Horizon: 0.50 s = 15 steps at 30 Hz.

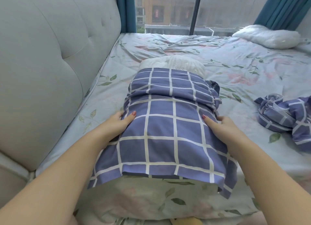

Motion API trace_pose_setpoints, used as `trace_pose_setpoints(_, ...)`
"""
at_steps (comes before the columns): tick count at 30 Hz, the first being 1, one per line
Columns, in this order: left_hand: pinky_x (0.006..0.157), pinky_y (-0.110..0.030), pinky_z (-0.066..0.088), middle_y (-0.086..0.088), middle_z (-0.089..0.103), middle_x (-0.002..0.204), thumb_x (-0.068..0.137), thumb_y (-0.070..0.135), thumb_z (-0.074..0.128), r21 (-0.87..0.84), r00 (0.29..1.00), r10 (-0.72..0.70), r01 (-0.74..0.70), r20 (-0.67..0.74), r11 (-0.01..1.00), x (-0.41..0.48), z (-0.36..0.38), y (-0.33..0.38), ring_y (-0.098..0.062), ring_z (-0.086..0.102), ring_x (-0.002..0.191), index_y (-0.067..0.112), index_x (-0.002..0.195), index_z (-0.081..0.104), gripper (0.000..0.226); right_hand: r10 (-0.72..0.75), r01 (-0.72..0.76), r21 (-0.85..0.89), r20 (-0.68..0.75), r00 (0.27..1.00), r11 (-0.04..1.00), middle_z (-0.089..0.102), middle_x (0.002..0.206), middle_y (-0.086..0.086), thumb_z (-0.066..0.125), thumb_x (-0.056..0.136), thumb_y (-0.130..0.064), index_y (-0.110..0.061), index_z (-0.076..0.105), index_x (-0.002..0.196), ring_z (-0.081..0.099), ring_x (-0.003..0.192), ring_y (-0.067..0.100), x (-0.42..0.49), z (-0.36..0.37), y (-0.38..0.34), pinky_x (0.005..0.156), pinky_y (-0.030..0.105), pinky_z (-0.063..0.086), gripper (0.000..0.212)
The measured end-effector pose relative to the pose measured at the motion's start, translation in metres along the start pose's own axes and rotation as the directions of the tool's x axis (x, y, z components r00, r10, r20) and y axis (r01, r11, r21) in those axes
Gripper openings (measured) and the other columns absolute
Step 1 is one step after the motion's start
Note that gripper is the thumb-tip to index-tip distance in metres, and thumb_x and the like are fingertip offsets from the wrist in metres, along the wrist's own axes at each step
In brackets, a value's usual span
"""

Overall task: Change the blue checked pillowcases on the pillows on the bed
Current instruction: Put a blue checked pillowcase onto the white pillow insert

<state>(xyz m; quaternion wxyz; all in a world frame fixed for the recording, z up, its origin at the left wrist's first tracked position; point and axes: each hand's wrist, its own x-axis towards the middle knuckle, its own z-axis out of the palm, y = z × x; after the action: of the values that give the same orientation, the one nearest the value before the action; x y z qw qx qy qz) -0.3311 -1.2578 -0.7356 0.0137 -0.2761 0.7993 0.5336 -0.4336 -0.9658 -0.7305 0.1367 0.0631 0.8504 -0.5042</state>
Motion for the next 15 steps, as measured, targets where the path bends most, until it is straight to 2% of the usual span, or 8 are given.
trace_pose_setpoints(2,0.093,-0.028,0.046,0.014,0.055,0.129,0.092,0.060,0.053,-0.050,0.997,0.055,-0.052,0.051,0.997,-0.006,0.002,0.001,-0.013,0.057,0.112,0.030,0.140,0.045,0.058,-0.082,0.077,0.075,0.061,0.995,0.994,0.051,0.139,0.000,0.066,0.088,-0.046,-0.022,0.036,0.146,0.055,0.116,0.024,-0.007,0.001,-0.001,0.097,0.036,0.046,0.070)
trace_pose_setpoints(5,0.073,-0.019,0.051,0.018,0.069,0.107,0.093,0.045,0.061,-0.131,0.977,0.207,-0.212,-0.053,0.968,-0.014,-0.002,0.009,-0.005,0.067,0.091,0.034,0.117,0.058,0.026,-0.297,0.284,0.141,0.082,0.951,0.948,0.039,0.148,-0.012,0.066,0.091,-0.032,-0.033,0.025,0.152,0.046,0.131,0.013,-0.023,-0.003,-0.012,0.108,0.039,0.041,0.074)
trace_pose_setpoints(8,0.071,-0.020,0.055,0.013,0.076,0.096,0.093,0.033,0.063,-0.301,0.927,0.349,-0.374,-0.135,0.877,-0.028,-0.017,0.026,-0.008,0.073,0.089,0.027,0.105,0.066,0.014,-0.367,0.337,0.194,0.153,0.917,0.921,0.057,0.128,-0.016,0.065,0.092,-0.027,-0.037,0.049,0.138,0.064,0.107,0.006,-0.038,-0.017,-0.020,0.088,0.029,0.055,0.049)
trace_pose_setpoints(10,0.069,-0.017,0.056,0.010,0.076,0.097,0.092,0.030,0.063,-0.316,0.933,0.357,-0.355,-0.052,0.880,-0.033,-0.028,0.024,-0.010,0.073,0.091,0.023,0.106,0.067,0.016,-0.330,0.354,-0.021,0.313,0.890,0.935,0.061,0.124,-0.012,0.063,0.093,-0.029,-0.037,0.056,0.125,0.064,0.099,0.001,-0.046,-0.022,-0.016,0.083,0.021,0.051,0.034)
trace_pose_setpoints(11,0.072,-0.018,0.056,0.010,0.076,0.098,0.090,0.034,0.067,-0.261,0.949,0.310,-0.287,0.053,0.922,-0.033,-0.033,0.017,-0.011,0.072,0.093,0.023,0.107,0.068,0.021,-0.255,0.368,-0.216,0.416,0.873,0.905,0.059,0.129,-0.011,0.062,0.093,-0.034,-0.037,0.054,0.125,0.060,0.105,0.001,-0.047,-0.022,-0.011,0.088,0.021,0.047,0.033)
trace_pose_setpoints(13,0.092,-0.032,0.056,0.006,0.072,0.115,0.073,0.058,0.078,0.048,0.959,0.076,-0.092,0.274,0.995,-0.033,-0.040,0.002,-0.016,0.068,0.106,0.028,0.120,0.065,0.058,-0.085,0.372,-0.497,0.508,0.857,0.784,0.053,0.134,-0.013,0.060,0.091,-0.048,-0.040,0.050,0.130,0.055,0.116,0.008,-0.050,-0.019,-0.005,0.098,0.028,0.044,0.042)
trace_pose_setpoints(14,0.101,-0.038,0.051,0.005,0.067,0.124,0.067,0.063,0.079,0.182,0.950,-0.065,0.009,0.306,0.983,-0.033,-0.041,-0.005,-0.019,0.064,0.112,0.030,0.127,0.061,0.071,-0.053,0.346,-0.519,0.498,0.866,0.781,0.054,0.131,-0.016,0.060,0.087,-0.055,-0.043,0.050,0.128,0.056,0.115,0.010,-0.050,-0.017,-0.004,0.095,0.031,0.047,0.044)
trace_pose_setpoints(15,0.104,-0.039,0.048,0.004,0.065,0.124,0.070,0.058,0.079,0.245,0.943,-0.144,0.069,0.300,0.967,-0.032,-0.040,-0.009,-0.019,0.062,0.113,0.030,0.127,0.060,0.066,-0.064,0.320,-0.489,0.469,0.881,0.812,0.055,0.123,-0.018,0.062,0.084,-0.059,-0.044,0.052,0.122,0.059,0.108,0.011,-0.051,-0.016,-0.006,0.087,0.032,0.051,0.042)
